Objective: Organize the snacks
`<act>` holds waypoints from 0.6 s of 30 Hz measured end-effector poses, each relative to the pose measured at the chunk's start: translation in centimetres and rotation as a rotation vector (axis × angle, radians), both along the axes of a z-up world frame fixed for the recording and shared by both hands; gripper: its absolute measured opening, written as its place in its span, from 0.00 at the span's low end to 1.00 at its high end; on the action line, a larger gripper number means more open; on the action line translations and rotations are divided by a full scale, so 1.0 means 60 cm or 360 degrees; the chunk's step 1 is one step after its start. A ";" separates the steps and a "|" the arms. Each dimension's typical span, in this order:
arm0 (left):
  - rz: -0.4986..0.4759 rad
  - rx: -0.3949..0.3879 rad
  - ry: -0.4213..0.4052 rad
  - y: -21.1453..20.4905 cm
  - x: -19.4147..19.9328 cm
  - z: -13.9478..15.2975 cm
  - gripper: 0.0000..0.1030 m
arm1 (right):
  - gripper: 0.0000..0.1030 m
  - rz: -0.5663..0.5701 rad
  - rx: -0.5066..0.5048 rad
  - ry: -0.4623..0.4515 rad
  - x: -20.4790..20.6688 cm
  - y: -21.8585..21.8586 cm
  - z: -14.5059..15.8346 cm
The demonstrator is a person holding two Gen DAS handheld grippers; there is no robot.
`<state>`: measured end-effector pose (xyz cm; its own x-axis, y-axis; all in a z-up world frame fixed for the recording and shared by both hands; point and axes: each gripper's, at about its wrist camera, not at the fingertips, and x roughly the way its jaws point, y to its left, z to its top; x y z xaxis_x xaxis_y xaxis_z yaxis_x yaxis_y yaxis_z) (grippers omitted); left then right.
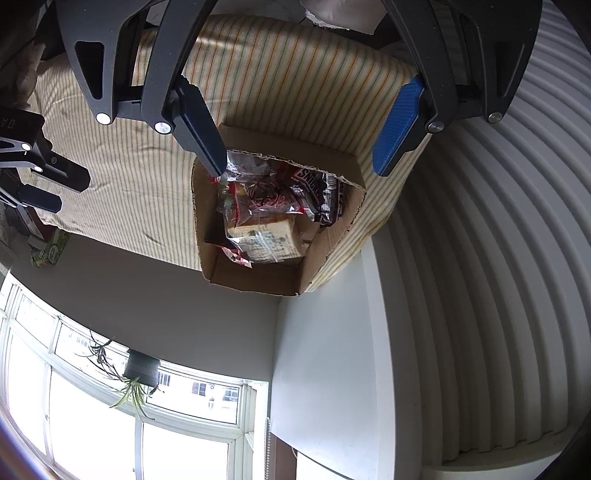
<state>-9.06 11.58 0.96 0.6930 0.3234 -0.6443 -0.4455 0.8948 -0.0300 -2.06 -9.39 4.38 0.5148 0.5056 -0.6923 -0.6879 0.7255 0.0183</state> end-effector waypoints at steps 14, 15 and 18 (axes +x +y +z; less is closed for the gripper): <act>0.0007 0.0000 -0.0002 0.003 0.001 0.000 0.79 | 0.87 -0.0001 -0.0011 -0.0016 -0.003 0.000 0.002; 0.0007 0.0000 -0.0002 0.003 0.001 -0.001 0.79 | 0.87 -0.0003 -0.0012 -0.0019 -0.003 0.000 0.002; 0.0007 0.0001 -0.0004 0.002 0.002 -0.001 0.79 | 0.87 -0.0009 -0.0021 -0.0029 -0.004 -0.001 0.002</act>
<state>-8.96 11.67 0.92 0.6931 0.3267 -0.6425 -0.4494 0.8928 -0.0308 -2.32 -9.46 4.51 0.5303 0.4937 -0.6892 -0.6839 0.7296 -0.0036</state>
